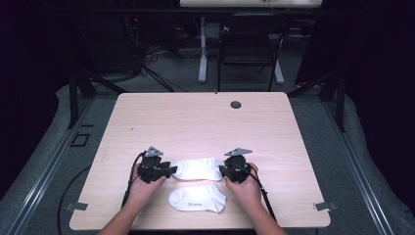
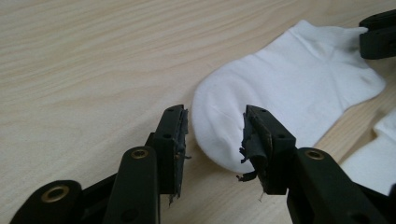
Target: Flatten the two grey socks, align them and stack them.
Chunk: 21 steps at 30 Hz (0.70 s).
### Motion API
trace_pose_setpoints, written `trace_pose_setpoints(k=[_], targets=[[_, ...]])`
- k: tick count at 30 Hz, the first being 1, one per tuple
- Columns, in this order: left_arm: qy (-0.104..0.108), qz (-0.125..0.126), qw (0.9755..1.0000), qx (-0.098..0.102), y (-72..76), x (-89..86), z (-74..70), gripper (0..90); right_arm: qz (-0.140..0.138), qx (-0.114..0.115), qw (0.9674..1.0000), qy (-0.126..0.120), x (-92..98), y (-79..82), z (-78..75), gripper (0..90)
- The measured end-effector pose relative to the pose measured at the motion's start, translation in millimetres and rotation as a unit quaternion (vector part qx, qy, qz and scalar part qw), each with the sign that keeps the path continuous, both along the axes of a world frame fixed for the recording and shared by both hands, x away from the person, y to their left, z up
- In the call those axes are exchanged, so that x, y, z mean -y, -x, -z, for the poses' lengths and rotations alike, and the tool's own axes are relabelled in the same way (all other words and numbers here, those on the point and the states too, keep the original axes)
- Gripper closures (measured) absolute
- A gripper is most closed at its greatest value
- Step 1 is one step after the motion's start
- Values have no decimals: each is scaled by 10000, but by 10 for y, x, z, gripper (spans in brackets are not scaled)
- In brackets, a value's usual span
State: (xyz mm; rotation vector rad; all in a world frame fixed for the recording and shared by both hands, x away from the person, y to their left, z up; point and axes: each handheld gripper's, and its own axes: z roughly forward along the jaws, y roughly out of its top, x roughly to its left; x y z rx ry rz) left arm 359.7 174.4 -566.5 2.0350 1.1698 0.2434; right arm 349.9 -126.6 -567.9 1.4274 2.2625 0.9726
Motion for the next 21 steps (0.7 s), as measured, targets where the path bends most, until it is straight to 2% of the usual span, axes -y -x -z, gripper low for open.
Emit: trace_pose_setpoints(k=[8, 12, 21], targets=[[-67, -64, 9999, -140, -78, 2, 83, 559, 38, -63, 10000, -37, 13, -16, 35, 667], [-70, -74, 9999, -112, -82, 15, 97, 572, 36, -89, 9999, -30, -10, -26, 63, 668], [-163, 43, 9998, -104, -39, 68, 100, 780, -97, -19, 9999, 35, -58, -5, 69, 821]])
